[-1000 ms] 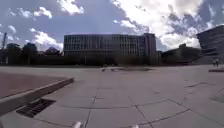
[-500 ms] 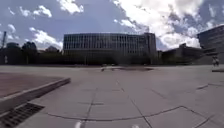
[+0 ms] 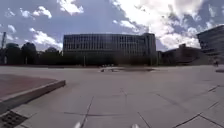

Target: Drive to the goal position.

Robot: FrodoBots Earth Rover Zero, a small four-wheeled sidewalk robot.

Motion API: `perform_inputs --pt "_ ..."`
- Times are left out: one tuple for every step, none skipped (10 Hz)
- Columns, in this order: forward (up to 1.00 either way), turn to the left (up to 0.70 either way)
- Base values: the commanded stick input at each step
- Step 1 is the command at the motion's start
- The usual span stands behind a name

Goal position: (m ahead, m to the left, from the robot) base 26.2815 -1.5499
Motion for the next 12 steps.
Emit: perform_inputs --pt "0.7 0.0" --pt "0.7 0.0" --pt "0.7 0.0" --pt "0.7 0.0" --pt "0.7 0.0" --pt "0.7 0.0" --pt "0.7 0.0" --pt "0.7 0.0" --pt "0.7 0.0" --pt "0.7 0.0" --pt "0.7 0.0" --pt "0.7 0.0"
